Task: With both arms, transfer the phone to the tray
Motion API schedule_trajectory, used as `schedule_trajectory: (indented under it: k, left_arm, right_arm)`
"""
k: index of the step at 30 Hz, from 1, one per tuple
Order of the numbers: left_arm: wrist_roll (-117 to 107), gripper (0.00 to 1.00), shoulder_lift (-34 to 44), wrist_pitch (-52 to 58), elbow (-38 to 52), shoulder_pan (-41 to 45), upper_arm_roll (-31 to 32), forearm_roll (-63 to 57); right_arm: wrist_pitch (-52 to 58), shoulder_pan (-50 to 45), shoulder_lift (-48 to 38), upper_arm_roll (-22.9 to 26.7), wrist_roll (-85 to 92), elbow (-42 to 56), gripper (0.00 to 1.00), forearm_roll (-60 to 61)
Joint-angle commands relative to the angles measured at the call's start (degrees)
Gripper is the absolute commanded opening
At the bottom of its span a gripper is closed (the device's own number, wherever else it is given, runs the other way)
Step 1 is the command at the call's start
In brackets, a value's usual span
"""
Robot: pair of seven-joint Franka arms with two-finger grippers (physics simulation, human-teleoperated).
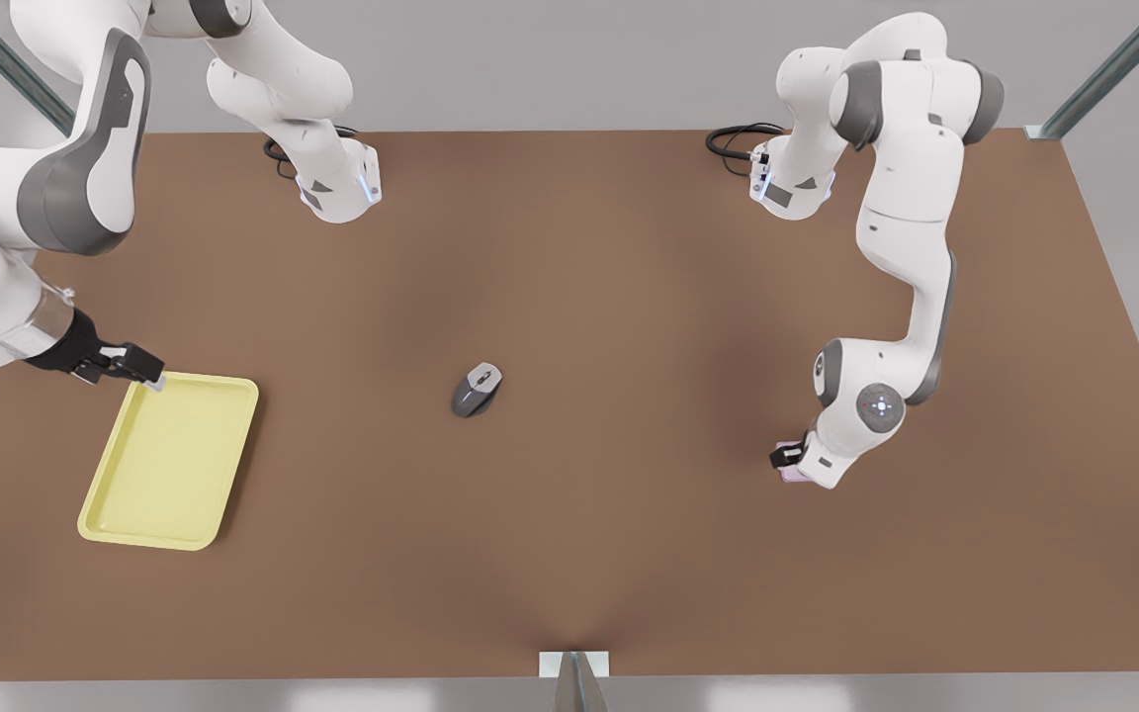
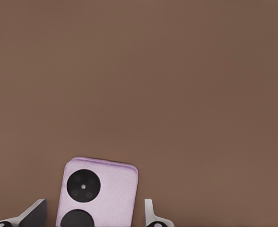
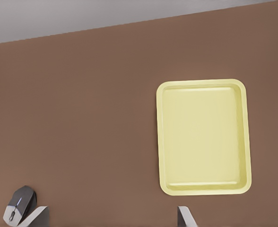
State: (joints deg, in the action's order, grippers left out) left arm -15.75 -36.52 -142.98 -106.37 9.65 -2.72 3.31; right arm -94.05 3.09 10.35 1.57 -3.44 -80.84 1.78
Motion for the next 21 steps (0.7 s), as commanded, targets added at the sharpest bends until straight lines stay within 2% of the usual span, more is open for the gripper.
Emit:
schedule_trajectory:
  k: [1,10,14,21]
  left_arm:
    - [0.02,1.0,-0.22,-0.98,0.02,0.02,0.0,-0.5]
    - [2.48,0.99,-1.97,-0.54,0.29,0.02,0.0,-0.5]
    - [2.48,0.83,-2.24,-0.45,0.46,0.02,0.0,-0.5]
    - [2.57,0.78,-2.24,2.0,2.4,0.02,0.0,-0.59]
  right_arm:
    - [0.01,0.08,0.02,0.01,-0.34,0.07,1.0,0.07]
    - [0.01,0.16,0.02,0.01,-0.34,0.07,1.0,-0.02]
    - [0.01,0.16,0.02,0.01,-0.34,0.07,1.0,-0.02]
    - [0.01,0.16,0.37,0.01,-0.34,0.51,1.0,-0.02]
